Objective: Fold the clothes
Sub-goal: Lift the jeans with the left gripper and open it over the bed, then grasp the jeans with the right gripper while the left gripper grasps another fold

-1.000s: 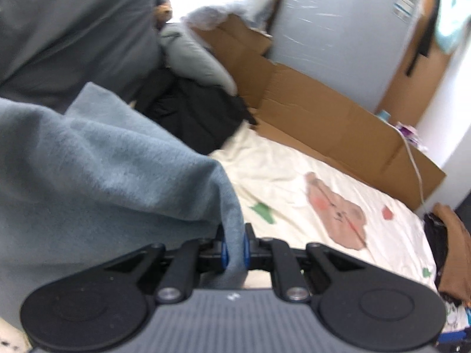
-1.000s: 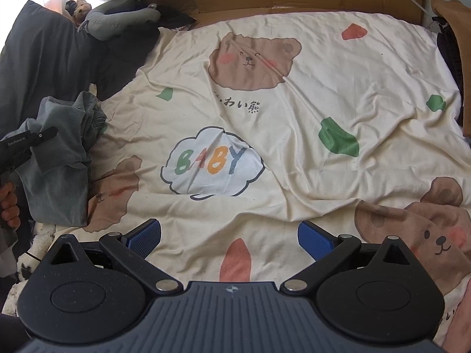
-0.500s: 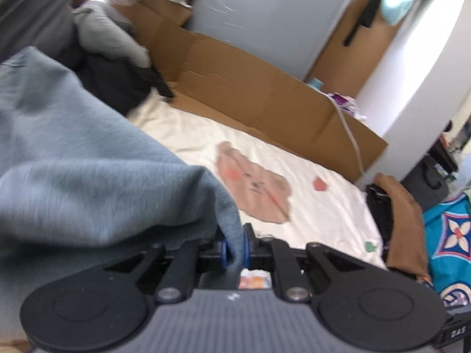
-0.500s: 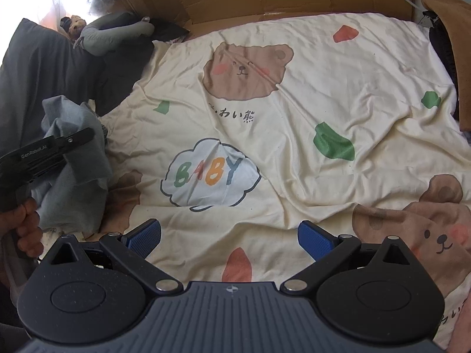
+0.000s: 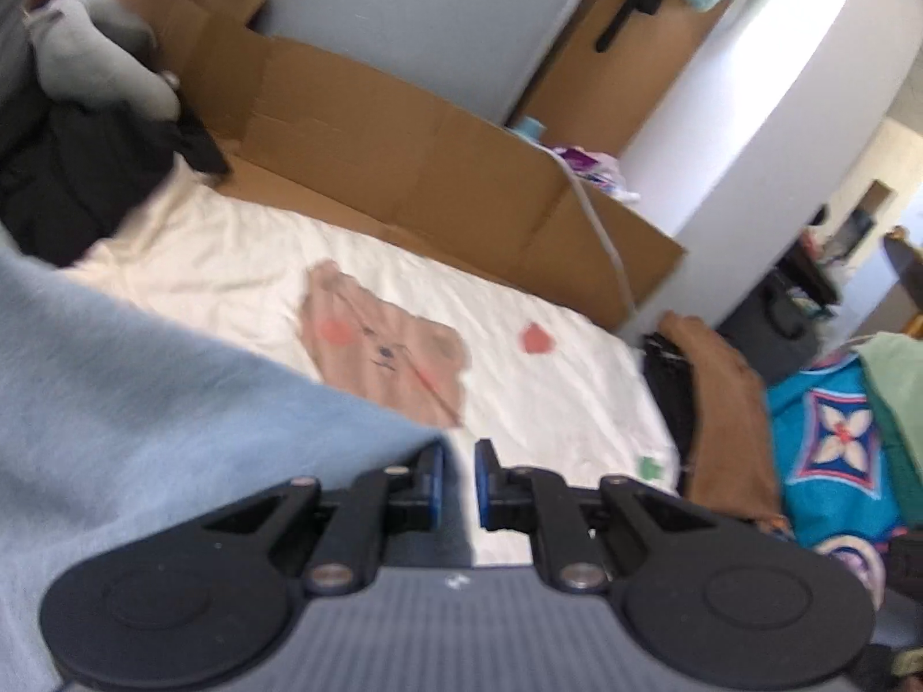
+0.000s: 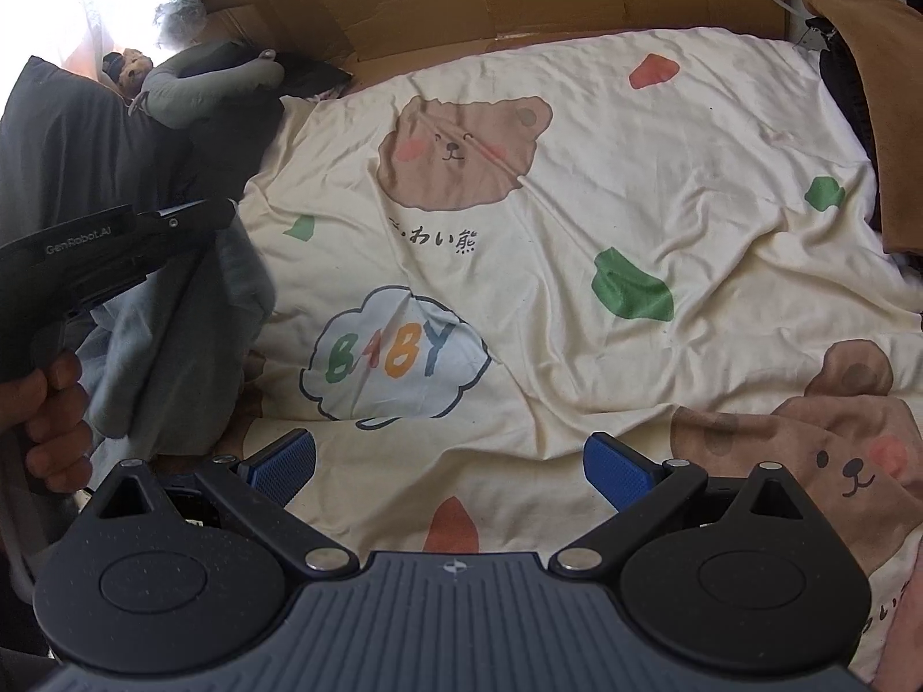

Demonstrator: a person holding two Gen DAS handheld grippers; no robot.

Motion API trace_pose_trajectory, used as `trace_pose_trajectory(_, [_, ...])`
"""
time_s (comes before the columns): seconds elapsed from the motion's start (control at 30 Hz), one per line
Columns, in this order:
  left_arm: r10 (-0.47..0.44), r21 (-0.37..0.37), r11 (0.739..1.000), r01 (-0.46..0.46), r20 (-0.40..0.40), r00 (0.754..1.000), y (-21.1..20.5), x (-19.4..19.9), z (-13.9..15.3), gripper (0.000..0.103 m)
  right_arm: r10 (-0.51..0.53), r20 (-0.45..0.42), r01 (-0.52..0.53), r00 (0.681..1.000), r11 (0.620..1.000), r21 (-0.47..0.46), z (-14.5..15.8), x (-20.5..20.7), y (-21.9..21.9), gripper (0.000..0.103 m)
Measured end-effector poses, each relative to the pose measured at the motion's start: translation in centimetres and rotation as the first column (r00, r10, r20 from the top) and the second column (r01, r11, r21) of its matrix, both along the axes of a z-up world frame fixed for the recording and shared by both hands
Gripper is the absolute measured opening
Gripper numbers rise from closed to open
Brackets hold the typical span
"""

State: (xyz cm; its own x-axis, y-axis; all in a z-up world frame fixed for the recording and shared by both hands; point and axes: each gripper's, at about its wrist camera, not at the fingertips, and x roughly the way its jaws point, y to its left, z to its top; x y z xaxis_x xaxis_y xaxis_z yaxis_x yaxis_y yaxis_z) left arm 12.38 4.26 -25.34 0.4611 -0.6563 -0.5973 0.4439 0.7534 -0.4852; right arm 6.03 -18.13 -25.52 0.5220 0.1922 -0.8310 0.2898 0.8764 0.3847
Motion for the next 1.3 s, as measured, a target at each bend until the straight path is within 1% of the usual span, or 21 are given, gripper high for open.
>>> trace_pose_trajectory(0.03, [-0.041, -0.037, 0.998, 0.041, 0.013, 0.999, 0.1, -0.4, 0.3, 0.015, -0.002, 0.000, 0.002, 1.000, 1.000, 0.000, 0.0, 0.0, -0.1, 0.102])
trace_pose_trajectory(0.07, [-0.063, -0.046, 0.997, 0.064, 0.030, 0.998, 0.1, -1.0, 0.6, 0.022, -0.005, -0.001, 0.005, 1.000, 1.000, 0.001, -0.1, -0.1, -0.1, 0.102])
trace_pose_trajectory(0.13, [-0.076, -0.013, 0.997, 0.077, 0.043, 0.996, 0.3, -1.9, 0.7, 0.032, -0.006, -0.003, 0.006, 1.000, 1.000, 0.003, -0.1, -0.2, -0.2, 0.102])
trace_pose_trajectory(0.2, [-0.069, 0.009, 0.998, 0.069, 0.038, 0.997, 1.1, -2.6, 0.5, 0.032, 0.000, -0.004, 0.000, 1.000, 1.000, 0.004, -0.2, -0.2, -0.1, 0.102])
trace_pose_trajectory(0.33, [0.027, 0.054, 0.998, -0.026, -0.016, 1.000, 4.8, -3.3, -0.2, 0.033, 0.024, -0.009, -0.024, 1.000, 1.000, 0.006, -0.4, 0.0, 0.4, 0.102])
trace_pose_trajectory(0.47, [0.091, 0.129, 0.988, -0.086, -0.034, 0.995, 9.0, -4.2, 0.2, 0.049, 0.047, -0.018, -0.047, 0.999, 0.999, 0.010, -0.6, -0.1, 0.9, 0.102])
trace_pose_trajectory(0.57, [0.154, 0.197, 0.970, -0.143, -0.042, 0.987, 12.5, -5.0, 0.5, 0.051, 0.056, -0.013, -0.056, 0.998, 0.998, 0.023, -0.7, 0.1, 1.3, 0.102])
trace_pose_trajectory(0.63, [0.202, 0.248, 0.951, -0.185, -0.043, 0.978, 14.9, -5.4, 0.6, 0.051, 0.061, -0.009, -0.061, 0.998, 0.997, 0.040, -0.9, 0.4, 1.5, 0.102])
trace_pose_trajectory(0.73, [0.281, 0.317, 0.914, -0.253, -0.047, 0.959, 18.5, -6.0, 0.5, 0.052, 0.086, -0.012, -0.085, 0.996, 0.996, 0.039, -1.1, 1.4, 2.3, 0.102])
trace_pose_trajectory(0.83, [0.368, 0.385, 0.865, -0.320, -0.054, 0.928, 21.9, -6.3, 0.0, 0.052, 0.132, -0.010, -0.131, 0.991, 0.991, 0.031, -1.4, 2.7, 3.5, 0.102])
trace_pose_trajectory(0.93, [0.425, 0.451, 0.817, -0.359, -0.050, 0.904, 24.9, -6.6, -0.7, 0.055, 0.176, -0.008, -0.176, 0.984, 0.984, 0.009, -1.8, 4.2, 4.7, 0.102])
trace_pose_trajectory(0.97, [0.432, 0.479, 0.799, -0.364, -0.038, 0.901, 25.8, -6.7, -1.0, 0.058, 0.184, -0.008, -0.184, 0.983, 0.983, 0.011, -2.2, 4.8, 5.1, 0.102])
trace_pose_trajectory(1.07, [0.442, 0.566, 0.743, -0.357, -0.015, 0.897, 27.7, -7.0, -2.6, 0.058, 0.198, -0.001, -0.198, 0.980, 0.980, 0.028, -3.2, 6.5, 6.2, 0.102])
trace_pose_trajectory(1.13, [0.461, 0.593, 0.720, -0.359, -0.022, 0.887, 29.0, -7.0, -3.6, 0.058, 0.200, 0.014, -0.201, 0.980, 0.979, 0.047, -3.9, 7.5, 7.1, 0.102])
trace_pose_trajectory(1.2, [0.497, 0.606, 0.698, -0.381, -0.027, 0.867, 30.3, -6.8, -4.4, 0.058, 0.191, 0.011, -0.191, 0.982, 0.979, 0.067, -4.8, 8.4, 8.0, 0.102])
trace_pose_trajectory(1.27, [0.536, 0.607, 0.682, -0.408, -0.036, 0.843, 31.7, -6.6, -4.9, 0.058, 0.178, 0.001, -0.177, 0.984, 0.979, 0.098, -5.8, 9.0, 8.7, 0.101])
trace_pose_trajectory(1.3, [0.554, 0.607, 0.674, -0.421, -0.038, 0.832, 32.3, -6.5, -5.2, 0.058, 0.179, -0.006, -0.177, 0.984, 0.978, 0.111, -6.4, 9.2, 9.1, 0.100])
